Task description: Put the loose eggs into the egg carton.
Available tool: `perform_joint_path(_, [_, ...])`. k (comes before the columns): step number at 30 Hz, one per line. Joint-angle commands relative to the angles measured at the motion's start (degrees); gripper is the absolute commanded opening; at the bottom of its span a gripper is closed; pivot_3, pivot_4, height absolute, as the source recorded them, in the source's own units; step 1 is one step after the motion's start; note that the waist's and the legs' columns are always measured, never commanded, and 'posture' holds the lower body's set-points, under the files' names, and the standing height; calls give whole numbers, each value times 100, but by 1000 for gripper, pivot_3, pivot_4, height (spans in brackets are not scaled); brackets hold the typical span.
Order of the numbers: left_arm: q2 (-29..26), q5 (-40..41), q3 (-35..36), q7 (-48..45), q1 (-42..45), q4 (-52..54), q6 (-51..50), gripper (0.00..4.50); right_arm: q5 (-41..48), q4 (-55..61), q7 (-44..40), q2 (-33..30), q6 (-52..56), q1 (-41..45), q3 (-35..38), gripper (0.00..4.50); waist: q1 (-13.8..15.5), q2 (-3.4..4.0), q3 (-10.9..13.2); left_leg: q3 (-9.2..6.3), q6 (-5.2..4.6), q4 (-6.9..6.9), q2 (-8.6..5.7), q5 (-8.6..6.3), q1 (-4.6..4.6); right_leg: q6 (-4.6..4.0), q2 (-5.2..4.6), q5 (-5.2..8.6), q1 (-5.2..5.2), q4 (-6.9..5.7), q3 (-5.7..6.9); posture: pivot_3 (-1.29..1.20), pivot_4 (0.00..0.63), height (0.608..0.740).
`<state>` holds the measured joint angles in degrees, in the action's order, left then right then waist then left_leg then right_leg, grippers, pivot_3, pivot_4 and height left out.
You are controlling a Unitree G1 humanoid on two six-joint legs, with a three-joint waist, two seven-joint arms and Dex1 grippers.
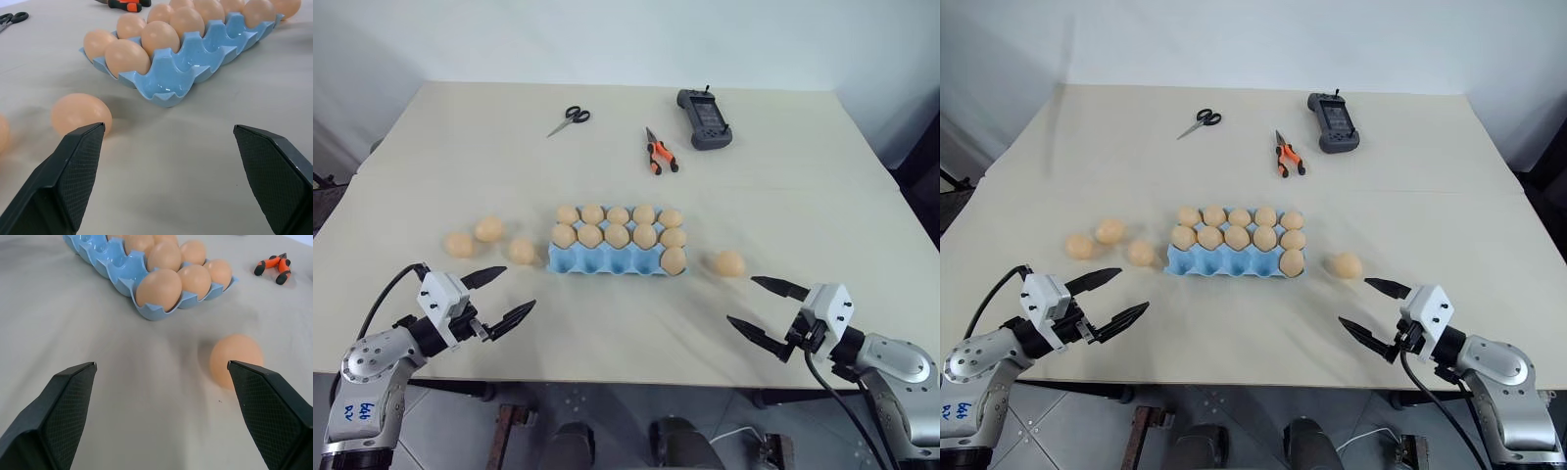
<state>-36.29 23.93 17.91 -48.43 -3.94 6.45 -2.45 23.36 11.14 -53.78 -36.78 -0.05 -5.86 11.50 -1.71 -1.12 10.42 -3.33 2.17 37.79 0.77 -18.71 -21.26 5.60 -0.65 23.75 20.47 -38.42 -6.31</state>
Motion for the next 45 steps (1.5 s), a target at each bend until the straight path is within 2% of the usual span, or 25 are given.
perform_joint_path(1, [-64,-43,-21,-27,110,165,106,4488,40,136,90,76,-107,22,62,4494,3,0,0,0,0,1,0,0,0,0,0,0,0,-1,0,0,150,740])
perform_joint_path(8, [-44,66,-277,-111,247,350,-100,4488,159,430,734,300,138,-186,432,4494,9,0,0,0,0,5,0,0,-1,0,0,0,0,-6,1,0,150,740])
perform_joint_path(12, [-42,1,-643,-173,432,610,-222,4488,173,411,1535,554,216,-514,1230,4494,26,0,0,-1,0,6,-2,0,-2,0,-1,0,-2,-5,1,0,150,740])
perform_joint_path(17, [-48,35,-873,-205,508,852,-411,4488,53,421,1630,585,235,-816,1309,4494,-36,1,0,1,0,5,-1,0,1,0,5,0,-1,-9,-3,0,150,740])
perform_joint_path(25, [-57,213,-725,-242,474,896,-549,4488,94,752,1631,483,761,-440,704,4494,-91,6,3,8,0,8,-1,3,7,-2,6,-1,-2,-18,-11,0,150,740])
perform_joint_path(30, [-62,391,-759,-356,470,1023,-690,4488,178,894,2036,223,2524,723,22,4494,-131,8,4,8,1,15,-1,4,7,-4,3,-2,0,-25,-11,0,150,740])
perform_joint_path(34, [-24,397,-818,-382,496,1086,-737,4488,-94,519,2264,312,2964,1435,-311,4494,-106,9,5,-3,1,13,0,4,2,-4,3,-2,5,-25,-1,0,150,740])
perform_joint_path(38, [-4,368,-845,-382,523,1109,-735,4488,-244,118,2282,347,3181,1798,-538,4494,-56,9,5,-3,0,13,0,3,-9,-4,0,-2,12,-15,3,0,150,740])
perform_joint_path(41, [-16,372,-813,-352,534,1133,-737,4500,-333,-93,2233,421,3102,1899,-661,3878,-33,9,5,-3,-1,12,0,1,-17,-4,-1,-2,18,-11,6,0,150,740])
perform_joint_path(45, [-30,372,-772,-321,542,1123,-736,4500,-368,-208,2134,489,2978,1923,-746,2500,-25,9,5,-3,-1,10,0,1,-21,-4,-1,-2,23,-11,7,0,150,740])
